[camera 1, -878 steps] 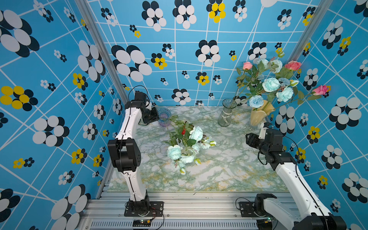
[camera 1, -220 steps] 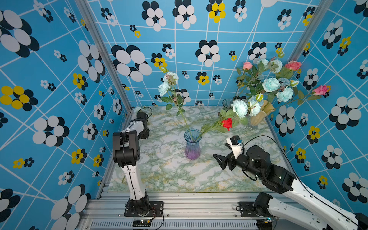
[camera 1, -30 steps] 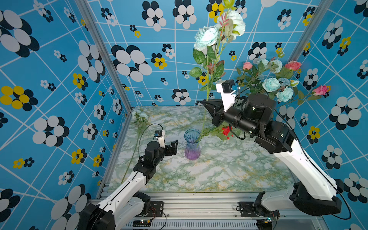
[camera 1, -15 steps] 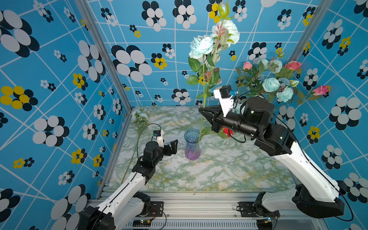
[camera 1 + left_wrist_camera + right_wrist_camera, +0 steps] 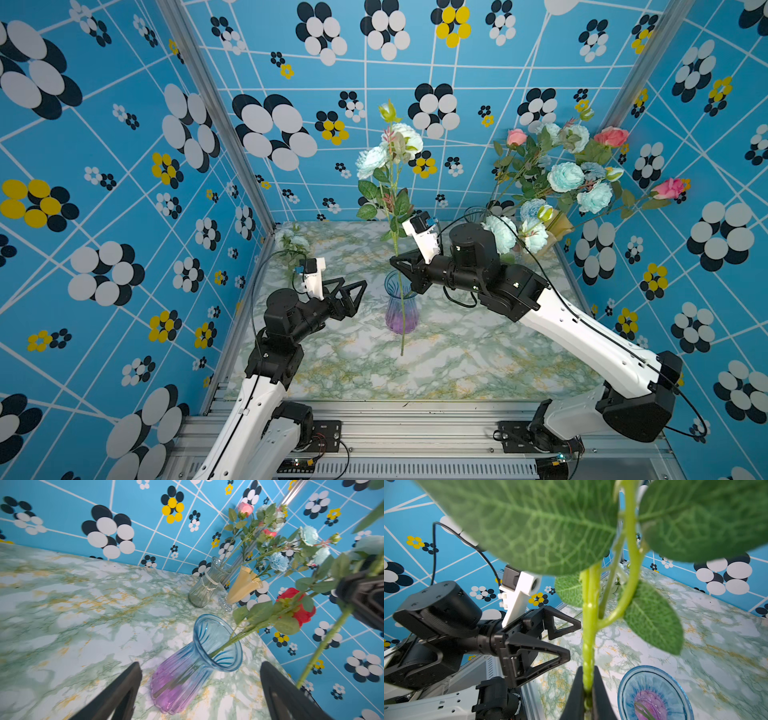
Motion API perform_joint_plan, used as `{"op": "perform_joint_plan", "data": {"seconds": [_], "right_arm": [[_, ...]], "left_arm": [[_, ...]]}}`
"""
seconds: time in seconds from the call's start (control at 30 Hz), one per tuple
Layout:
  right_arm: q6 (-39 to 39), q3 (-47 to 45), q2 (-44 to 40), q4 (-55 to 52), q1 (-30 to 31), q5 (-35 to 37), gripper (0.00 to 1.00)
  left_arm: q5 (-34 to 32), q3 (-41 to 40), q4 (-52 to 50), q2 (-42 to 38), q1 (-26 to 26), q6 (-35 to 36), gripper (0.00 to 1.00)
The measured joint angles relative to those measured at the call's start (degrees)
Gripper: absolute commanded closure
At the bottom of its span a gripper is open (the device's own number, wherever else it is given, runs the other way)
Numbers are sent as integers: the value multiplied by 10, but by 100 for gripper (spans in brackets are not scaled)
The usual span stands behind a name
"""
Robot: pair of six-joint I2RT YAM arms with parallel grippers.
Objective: Pick out blue flowers from the vase
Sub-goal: Pick up the flower from the vase, then place the flower at the center of the board.
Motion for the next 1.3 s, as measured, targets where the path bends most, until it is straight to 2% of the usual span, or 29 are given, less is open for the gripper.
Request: {"op": "perform_joint_plan", "data": {"seconds": [0.2,0.47,0.67,0.77,1.13,1.3], "right_arm": [[7,21,45,0,-15,-40,100],[18,65,87,-1,-19,-112,100],[20,88,94,-1,-20,-143,100],[20,93,95,-2,-20,-156,100],[28,100,104,-7,-20,-184,100],[28,101,104,-19,-20,-184,100]], "left_arm": [[111,77,-24,32,0,-18,18],[193,124,-44,68,-2,-24,26],[198,140,-85,84,-10,-2,36],[197,150,-94,92,-18,3,38],[171,183,-110,127,-61,27,69],[152,187,-132,129,-68,42,69]]}}
